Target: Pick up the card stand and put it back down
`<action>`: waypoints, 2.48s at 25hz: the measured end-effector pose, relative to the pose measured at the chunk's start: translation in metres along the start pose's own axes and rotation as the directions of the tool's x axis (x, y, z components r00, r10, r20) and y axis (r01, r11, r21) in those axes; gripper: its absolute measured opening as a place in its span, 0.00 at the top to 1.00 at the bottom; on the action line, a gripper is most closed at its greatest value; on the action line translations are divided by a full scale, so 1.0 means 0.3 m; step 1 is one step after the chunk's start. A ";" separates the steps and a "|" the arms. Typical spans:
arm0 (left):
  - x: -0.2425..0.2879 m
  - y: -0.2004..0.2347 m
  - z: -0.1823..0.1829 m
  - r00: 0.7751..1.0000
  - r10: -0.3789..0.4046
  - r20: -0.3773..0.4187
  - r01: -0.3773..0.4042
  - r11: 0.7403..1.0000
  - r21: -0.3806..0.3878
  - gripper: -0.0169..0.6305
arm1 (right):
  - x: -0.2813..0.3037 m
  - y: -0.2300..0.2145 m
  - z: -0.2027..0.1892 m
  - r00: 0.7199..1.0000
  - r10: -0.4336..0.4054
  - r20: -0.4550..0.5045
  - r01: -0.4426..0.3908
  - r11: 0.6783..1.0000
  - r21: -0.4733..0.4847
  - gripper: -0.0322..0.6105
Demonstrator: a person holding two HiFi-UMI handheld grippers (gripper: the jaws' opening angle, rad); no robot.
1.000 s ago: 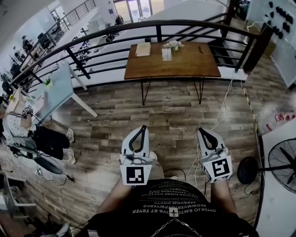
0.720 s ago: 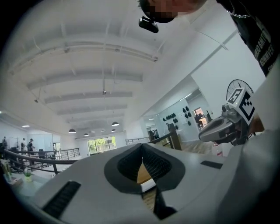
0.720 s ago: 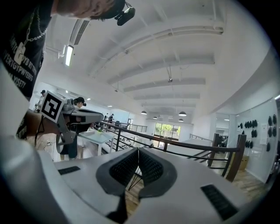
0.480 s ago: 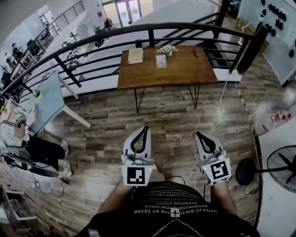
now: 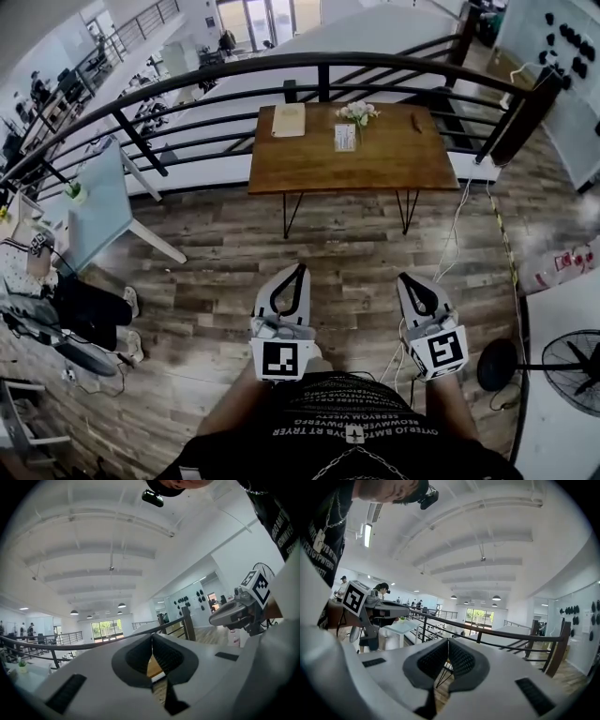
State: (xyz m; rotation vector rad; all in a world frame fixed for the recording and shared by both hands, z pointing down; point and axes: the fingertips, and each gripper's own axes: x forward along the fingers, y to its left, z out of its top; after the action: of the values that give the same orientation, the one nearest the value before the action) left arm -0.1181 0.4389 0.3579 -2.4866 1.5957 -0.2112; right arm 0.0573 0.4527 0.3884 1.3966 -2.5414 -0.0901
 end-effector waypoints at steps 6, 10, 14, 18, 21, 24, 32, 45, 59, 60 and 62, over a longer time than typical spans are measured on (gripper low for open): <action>0.072 0.112 -0.042 1.000 -0.014 -0.014 0.014 1.000 -0.004 0.93 | 0.128 0.020 0.015 1.000 -0.002 -0.011 0.002 1.000 0.003 0.92; 0.105 0.161 -0.038 0.999 -0.037 0.021 0.038 0.999 -0.010 0.93 | 0.194 0.029 0.042 1.000 -0.015 -0.016 0.015 1.000 -0.001 0.92; 0.131 0.202 -0.047 0.998 -0.052 0.026 0.053 0.998 -0.025 0.93 | 0.229 0.021 0.054 0.999 -0.042 -0.027 0.042 0.999 -0.004 0.93; 0.150 0.228 -0.060 0.998 -0.067 0.013 0.067 0.997 -0.028 0.93 | 0.241 0.010 0.052 0.997 -0.070 -0.040 0.070 0.998 0.001 0.92; 0.163 0.226 -0.073 0.997 -0.074 0.009 0.074 0.996 -0.040 0.93 | 0.241 0.002 0.040 0.995 -0.079 -0.053 0.080 0.997 0.007 0.92; 0.176 0.217 -0.088 0.996 -0.088 -0.014 0.088 0.995 -0.041 0.93 | 0.240 0.000 0.028 0.995 -0.082 -0.064 0.084 0.996 0.019 0.92; 0.259 0.208 -0.125 0.995 -0.086 -0.049 0.084 0.995 -0.045 0.93 | 0.293 -0.074 -0.005 0.996 -0.061 -0.067 0.064 0.997 0.036 0.92; 0.589 0.162 -0.129 0.995 -0.068 -0.070 0.067 0.998 -0.022 0.93 | 0.491 -0.344 -0.055 0.998 0.008 -0.070 -0.003 0.997 0.074 0.92; 0.826 0.127 -0.119 0.991 -0.012 -0.134 0.013 1.000 0.006 0.93 | 0.641 -0.561 -0.077 0.992 0.104 -0.076 -0.100 0.994 0.053 0.92; 0.840 0.122 -0.114 0.991 -0.006 -0.134 0.007 1.000 0.008 0.93 | 0.646 -0.577 -0.075 0.992 0.108 -0.072 -0.104 0.993 0.053 0.92; 0.872 0.109 -0.099 0.992 0.009 -0.126 -0.008 1.000 0.008 0.93 | 0.654 -0.620 -0.072 0.993 0.110 -0.043 -0.108 0.993 0.053 0.92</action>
State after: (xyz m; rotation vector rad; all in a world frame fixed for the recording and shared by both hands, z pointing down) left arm -0.0450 0.1854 0.3854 -2.5062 1.6486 -0.3801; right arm 0.1149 0.1889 0.4131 1.2589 -2.5930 0.0250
